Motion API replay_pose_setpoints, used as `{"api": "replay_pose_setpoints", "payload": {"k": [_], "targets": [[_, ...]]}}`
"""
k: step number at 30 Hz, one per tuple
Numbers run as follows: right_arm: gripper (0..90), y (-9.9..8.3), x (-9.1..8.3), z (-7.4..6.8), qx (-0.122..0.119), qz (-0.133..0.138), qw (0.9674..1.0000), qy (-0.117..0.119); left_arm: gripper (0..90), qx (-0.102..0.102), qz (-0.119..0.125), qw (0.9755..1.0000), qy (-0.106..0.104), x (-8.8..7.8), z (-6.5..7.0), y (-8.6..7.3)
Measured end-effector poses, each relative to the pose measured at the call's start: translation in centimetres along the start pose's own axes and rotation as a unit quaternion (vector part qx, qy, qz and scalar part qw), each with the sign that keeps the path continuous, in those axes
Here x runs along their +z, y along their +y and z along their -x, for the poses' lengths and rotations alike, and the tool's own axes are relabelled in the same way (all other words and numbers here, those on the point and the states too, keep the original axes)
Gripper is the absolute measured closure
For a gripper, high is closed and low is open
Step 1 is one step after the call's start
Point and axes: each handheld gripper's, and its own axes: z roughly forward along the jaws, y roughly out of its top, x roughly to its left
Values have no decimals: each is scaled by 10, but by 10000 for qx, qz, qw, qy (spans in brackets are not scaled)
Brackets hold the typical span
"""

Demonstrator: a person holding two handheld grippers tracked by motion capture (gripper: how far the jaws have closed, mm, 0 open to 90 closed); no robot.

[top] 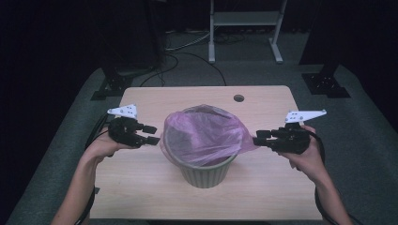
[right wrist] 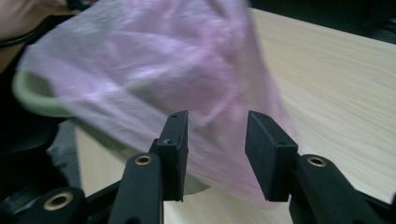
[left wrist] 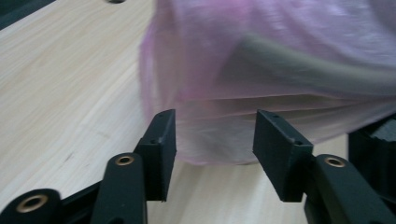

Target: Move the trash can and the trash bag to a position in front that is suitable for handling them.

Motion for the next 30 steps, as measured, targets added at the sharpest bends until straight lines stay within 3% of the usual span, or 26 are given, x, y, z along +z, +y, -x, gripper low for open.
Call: {"api": "replay_pose_setpoints", "payload": {"k": [9,16,25,30], "targets": [[516,2,17,-15,-365,-251,9981,428,387,411,-77,9979,-492,15,14,4],[516,2,28,-19,-592,-364,9967,421,377,646,-168,9953,-696,29,20,8],[594,5,26,-21,-732,-355,9965,181,420,737,-234,9952,-598,39,23,14],[738,4,22,-16,-610,-303,9976,-81,558,760,-316,9959,-385,48,24,21]]}}
